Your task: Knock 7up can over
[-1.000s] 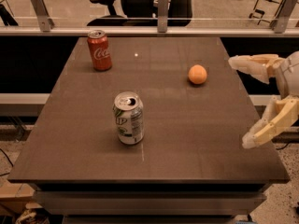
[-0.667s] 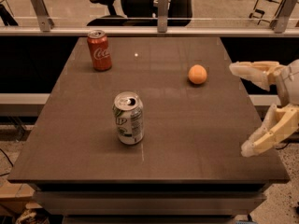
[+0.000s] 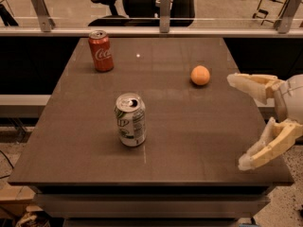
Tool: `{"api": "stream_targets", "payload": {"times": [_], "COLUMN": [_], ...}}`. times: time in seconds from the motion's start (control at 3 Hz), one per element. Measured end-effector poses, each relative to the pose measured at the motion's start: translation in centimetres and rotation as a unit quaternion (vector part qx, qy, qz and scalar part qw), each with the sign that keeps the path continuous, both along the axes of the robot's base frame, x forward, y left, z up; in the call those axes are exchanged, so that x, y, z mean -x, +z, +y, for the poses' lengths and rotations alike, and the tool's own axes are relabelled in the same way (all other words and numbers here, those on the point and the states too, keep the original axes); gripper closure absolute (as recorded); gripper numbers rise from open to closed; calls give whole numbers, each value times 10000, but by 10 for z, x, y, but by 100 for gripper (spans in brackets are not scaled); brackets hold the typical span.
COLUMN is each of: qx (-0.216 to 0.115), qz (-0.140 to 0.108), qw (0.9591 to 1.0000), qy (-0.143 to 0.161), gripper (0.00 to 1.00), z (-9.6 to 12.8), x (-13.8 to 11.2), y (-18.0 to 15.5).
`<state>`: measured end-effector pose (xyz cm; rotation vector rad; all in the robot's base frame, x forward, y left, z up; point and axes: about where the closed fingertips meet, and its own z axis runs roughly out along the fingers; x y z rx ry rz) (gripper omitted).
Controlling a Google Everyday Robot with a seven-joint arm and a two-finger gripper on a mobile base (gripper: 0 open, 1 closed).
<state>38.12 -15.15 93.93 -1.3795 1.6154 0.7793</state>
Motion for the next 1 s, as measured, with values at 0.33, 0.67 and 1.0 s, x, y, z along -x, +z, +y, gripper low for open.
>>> {"api": "stream_targets", "payload": {"times": [0.33,0.67,1.0], "qx": [-233,-175,-175], "qz": [17,4,3], "qw": [9997,9998,9998], "qy": [79,53,54], "gripper": [0,0,0], "z": [10,33,33], "x": [-2,-19,-19], "y": [-6,-8,-8]}}
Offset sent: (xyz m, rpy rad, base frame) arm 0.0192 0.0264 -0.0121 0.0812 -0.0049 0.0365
